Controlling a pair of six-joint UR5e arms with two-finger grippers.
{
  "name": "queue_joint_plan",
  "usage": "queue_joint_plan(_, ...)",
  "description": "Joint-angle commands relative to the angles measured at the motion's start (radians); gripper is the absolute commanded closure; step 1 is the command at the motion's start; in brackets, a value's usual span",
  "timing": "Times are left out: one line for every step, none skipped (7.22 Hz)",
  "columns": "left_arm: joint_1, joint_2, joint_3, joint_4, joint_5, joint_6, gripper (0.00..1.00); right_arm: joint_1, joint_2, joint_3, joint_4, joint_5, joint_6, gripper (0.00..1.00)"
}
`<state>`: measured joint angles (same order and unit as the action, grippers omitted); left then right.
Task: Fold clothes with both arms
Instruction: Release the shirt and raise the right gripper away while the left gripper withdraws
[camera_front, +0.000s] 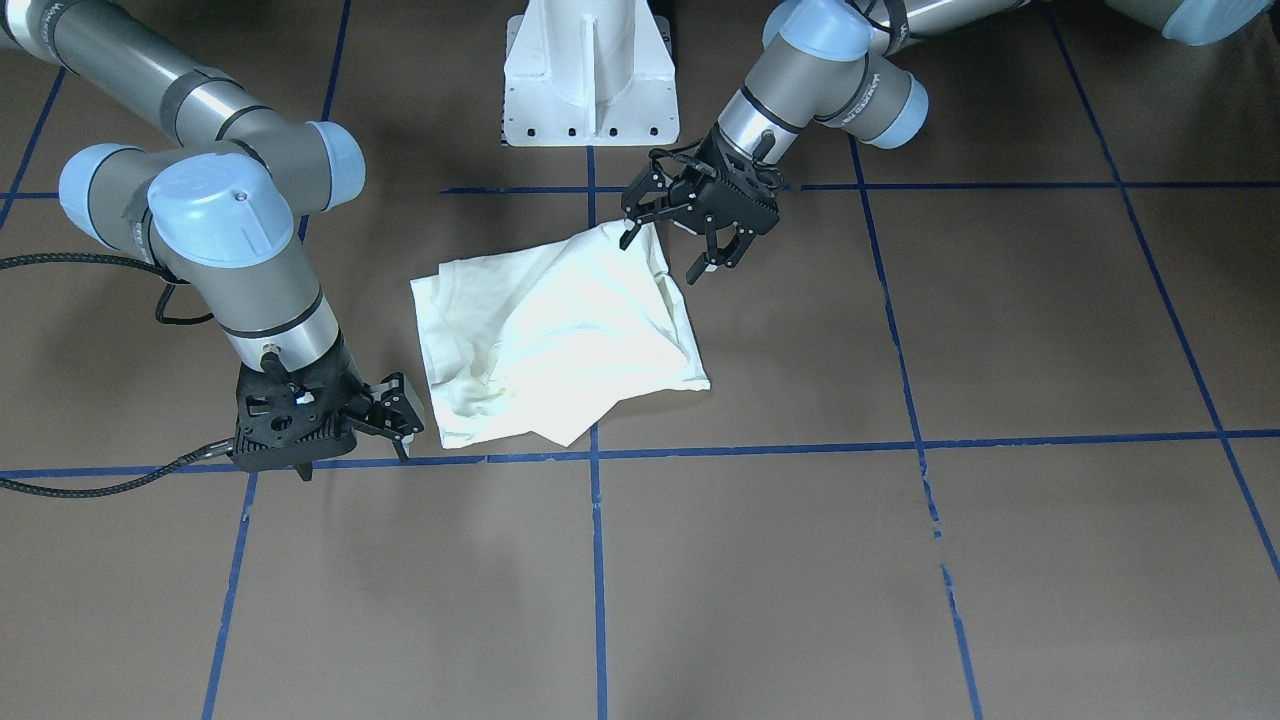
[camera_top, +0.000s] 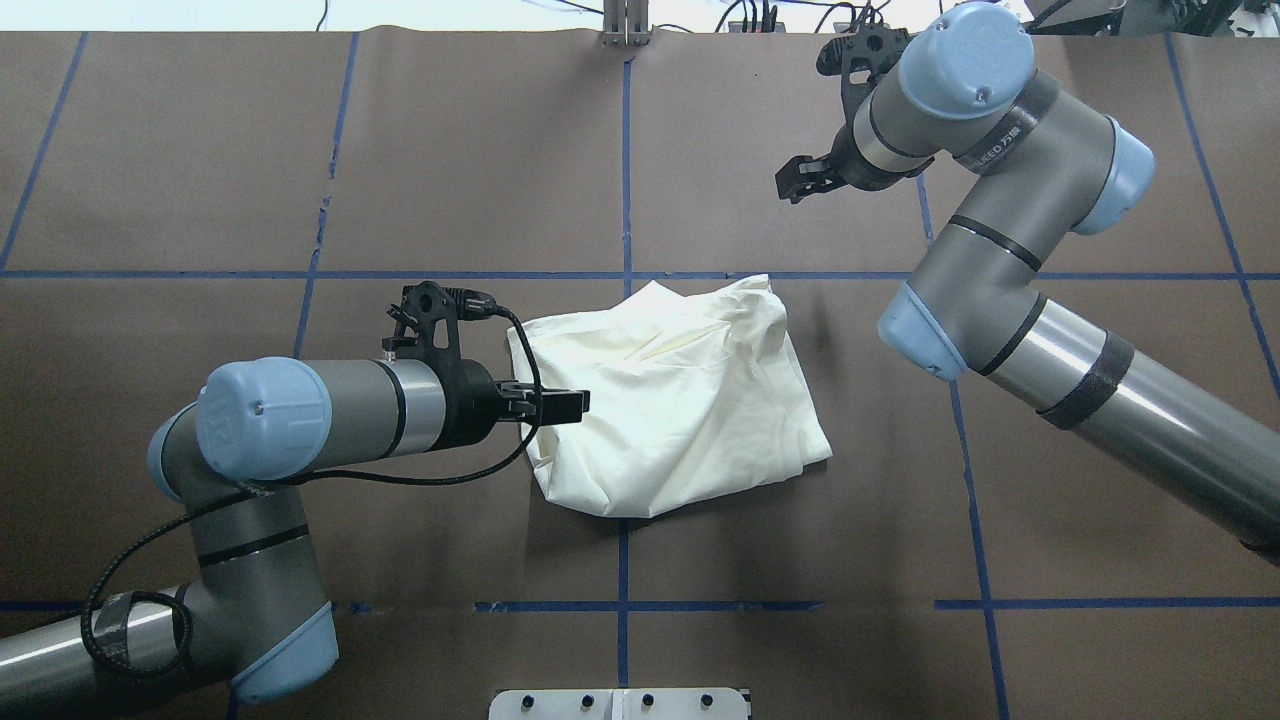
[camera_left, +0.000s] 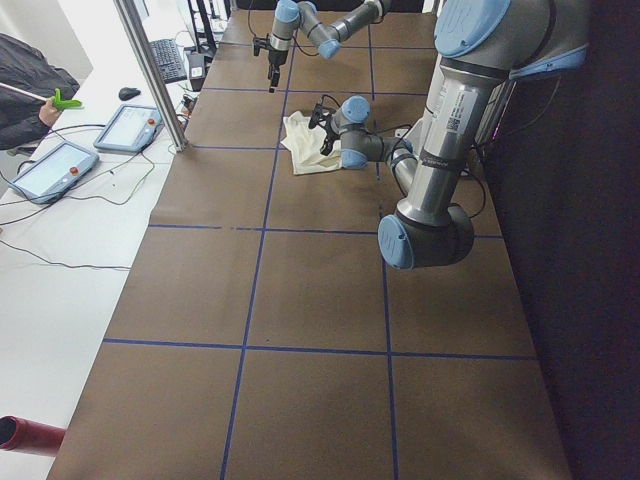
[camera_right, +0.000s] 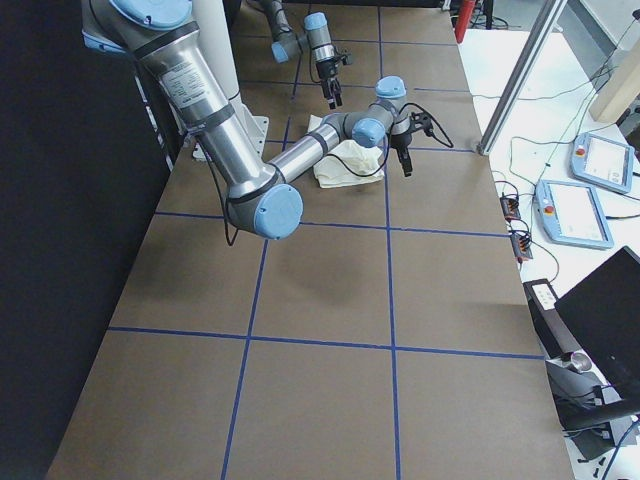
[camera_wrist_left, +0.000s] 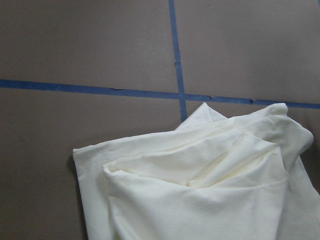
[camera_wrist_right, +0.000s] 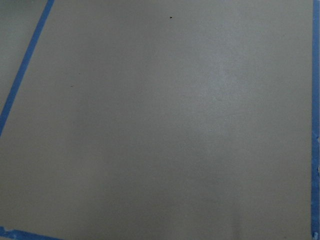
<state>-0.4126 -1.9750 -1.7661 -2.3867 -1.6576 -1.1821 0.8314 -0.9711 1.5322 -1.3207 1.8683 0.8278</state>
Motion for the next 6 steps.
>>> queue_joint_plan(0.043, -0.007, -0.001, -0.101, 0.002, -0.058, 0.0, 0.008, -0.004, 0.002, 0.0, 0.002, 0.001, 0.0)
queue_joint_plan(0.064, -0.008, 0.011, -0.156, 0.007, -0.215, 0.0, 0.008, -0.004, 0.002, 0.001, 0.002, 0.001, 0.0)
queue_joint_plan(0.075, -0.011, 0.028, -0.155, 0.009, -0.291, 0.0, 0.008, -0.006, 0.0, 0.001, 0.002, 0.001, 0.0)
queue_joint_plan(0.078, -0.016, 0.054, -0.155, 0.009, -0.322, 0.0, 0.008, -0.009, 0.002, 0.001, 0.002, 0.001, 0.0)
queue_joint_plan(0.08, -0.018, 0.069, -0.16, 0.009, -0.38, 0.0, 0.008, -0.009, 0.002, 0.001, 0.002, 0.001, 0.0)
queue_joint_plan(0.084, -0.022, 0.076, -0.16, 0.009, -0.427, 0.0, 0.008, -0.011, 0.002, 0.001, 0.002, 0.001, 0.0)
